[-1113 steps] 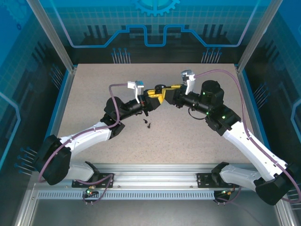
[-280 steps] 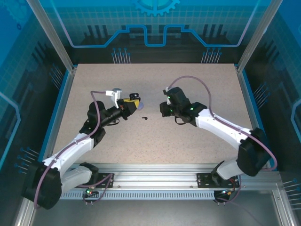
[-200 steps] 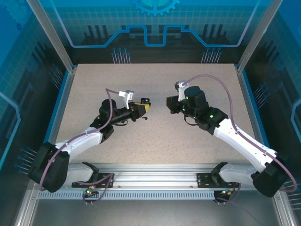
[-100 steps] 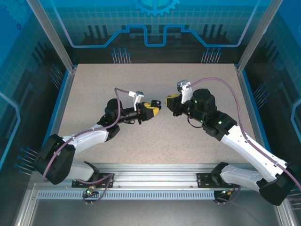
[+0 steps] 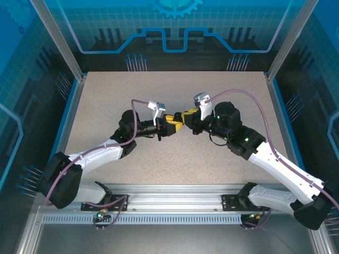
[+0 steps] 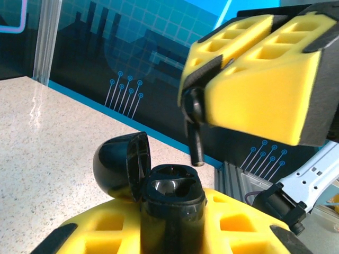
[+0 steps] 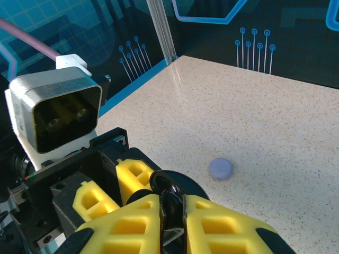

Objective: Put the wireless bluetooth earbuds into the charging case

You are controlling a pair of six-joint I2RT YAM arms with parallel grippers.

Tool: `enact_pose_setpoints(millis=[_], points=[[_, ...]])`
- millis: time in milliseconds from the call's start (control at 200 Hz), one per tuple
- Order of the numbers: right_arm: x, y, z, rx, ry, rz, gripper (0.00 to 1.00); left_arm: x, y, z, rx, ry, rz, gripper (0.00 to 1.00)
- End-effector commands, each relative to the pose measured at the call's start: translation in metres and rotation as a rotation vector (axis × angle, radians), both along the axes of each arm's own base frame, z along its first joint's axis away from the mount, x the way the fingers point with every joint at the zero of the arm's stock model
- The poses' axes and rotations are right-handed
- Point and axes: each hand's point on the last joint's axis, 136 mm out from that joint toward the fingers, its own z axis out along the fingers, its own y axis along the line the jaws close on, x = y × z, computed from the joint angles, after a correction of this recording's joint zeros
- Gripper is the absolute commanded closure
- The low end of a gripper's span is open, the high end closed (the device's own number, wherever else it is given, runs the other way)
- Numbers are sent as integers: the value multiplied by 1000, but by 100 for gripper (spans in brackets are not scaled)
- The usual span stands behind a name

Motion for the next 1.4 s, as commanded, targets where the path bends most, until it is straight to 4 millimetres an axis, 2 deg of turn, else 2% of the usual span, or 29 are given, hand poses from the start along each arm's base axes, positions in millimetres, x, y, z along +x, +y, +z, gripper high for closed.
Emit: enact_pose_setpoints(millis=[0,690,1051,1396], points=[[-2,3,19,10,-48,14,85,-10,-3,26,-19,-95,-39,92],[-4,3,15,-12,-43,14,85,-11,-2,32,-18,-113,-17,92],[-11,13,16,-3,-33,72,84,-10,-3,31,-17,-105,-17,92],[-10,16,6,-42,-3,81,84,-7,0,34,-24,-111,11,93]])
